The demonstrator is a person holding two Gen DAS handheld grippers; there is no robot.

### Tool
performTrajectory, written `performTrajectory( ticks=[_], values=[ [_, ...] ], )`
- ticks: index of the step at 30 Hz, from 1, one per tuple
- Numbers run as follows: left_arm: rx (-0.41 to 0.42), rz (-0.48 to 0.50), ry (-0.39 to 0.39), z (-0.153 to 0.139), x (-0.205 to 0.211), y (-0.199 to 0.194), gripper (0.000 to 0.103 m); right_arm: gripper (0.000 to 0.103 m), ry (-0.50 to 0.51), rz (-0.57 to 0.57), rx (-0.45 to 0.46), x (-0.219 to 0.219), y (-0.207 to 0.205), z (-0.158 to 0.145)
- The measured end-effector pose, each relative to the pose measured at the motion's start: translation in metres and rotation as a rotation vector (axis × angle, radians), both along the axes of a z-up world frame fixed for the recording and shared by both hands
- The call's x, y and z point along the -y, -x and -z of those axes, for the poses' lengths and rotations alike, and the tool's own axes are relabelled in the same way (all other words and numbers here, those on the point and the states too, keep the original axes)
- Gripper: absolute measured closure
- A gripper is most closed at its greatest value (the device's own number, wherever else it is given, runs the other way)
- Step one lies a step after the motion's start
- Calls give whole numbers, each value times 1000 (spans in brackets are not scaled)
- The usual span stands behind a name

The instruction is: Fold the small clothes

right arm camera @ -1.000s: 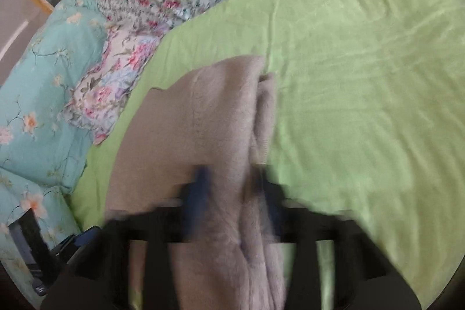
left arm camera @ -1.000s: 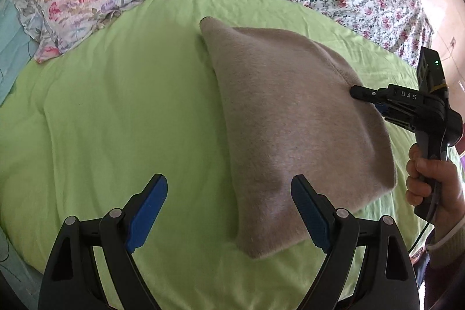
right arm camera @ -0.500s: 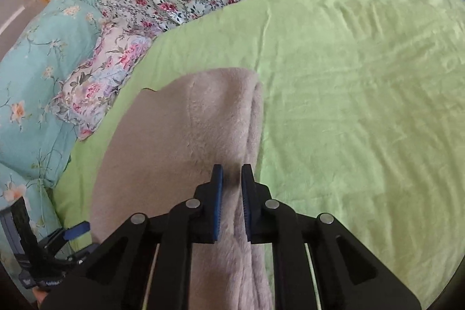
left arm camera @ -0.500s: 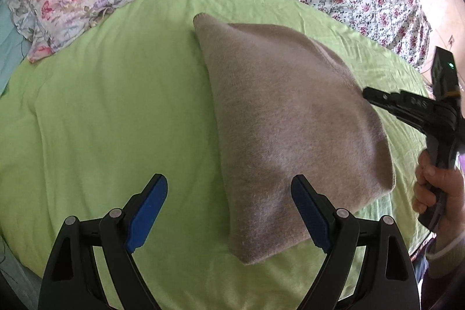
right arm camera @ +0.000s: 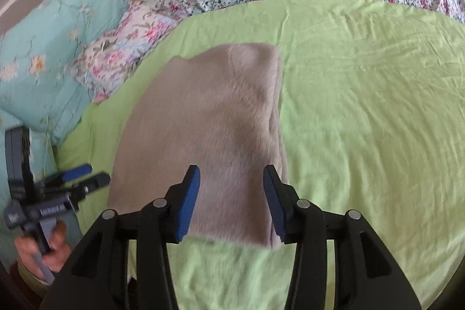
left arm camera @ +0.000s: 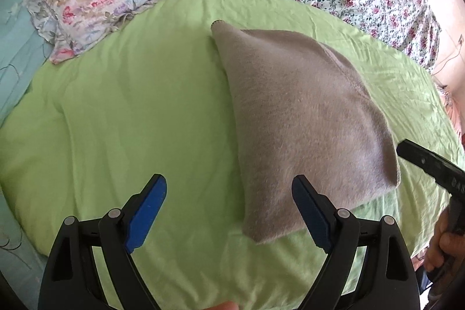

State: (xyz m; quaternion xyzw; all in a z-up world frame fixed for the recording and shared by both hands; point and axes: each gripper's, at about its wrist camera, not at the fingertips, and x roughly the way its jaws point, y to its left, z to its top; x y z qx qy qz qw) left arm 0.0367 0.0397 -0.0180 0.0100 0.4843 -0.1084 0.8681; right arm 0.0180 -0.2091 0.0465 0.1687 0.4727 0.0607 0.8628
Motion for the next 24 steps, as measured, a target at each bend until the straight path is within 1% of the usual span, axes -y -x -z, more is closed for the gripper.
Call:
performTrajectory(
  ticks=[2, 3, 5, 7, 9, 11, 14, 17, 20, 21, 24],
  values=[
    [3, 3, -30, 0, -1, 5, 14, 43, 25, -15, -7, -5, 8, -1],
    [9, 4, -49, 0, -2, 8, 14, 40, 39, -25, -12, -9, 12, -1],
    [20, 6, -70, -1, -2, 13, 13, 23, 62, -46, -16, -15, 20, -2],
    [27, 10, -88, -1, -4, 18, 13, 16, 82, -63, -17, -20, 28, -2],
    [32, 17, -107, -1, -3, 23, 12, 14, 90, -82, -20, -24, 34, -2],
    [40, 26, -134, -3, 0, 27, 10, 11, 93, -95, -31, -26, 39, -1],
    [88, 52, -190, -8, 5, 36, 9, 8, 91, -104, -39, -28, 44, 0],
    [102, 83, -199, -14, 9, 42, 7, 8, 100, -109, -42, -31, 47, -4],
    [148, 108, -209, -33, 11, 48, 5, 7, 111, -124, -25, -32, 47, -17],
    [160, 110, -215, -37, 12, 48, 3, 7, 118, -127, -16, -32, 46, -23],
    [204, 110, -229, -57, 12, 50, 1, 3, 119, -136, 17, -31, 44, -43]
  ],
)
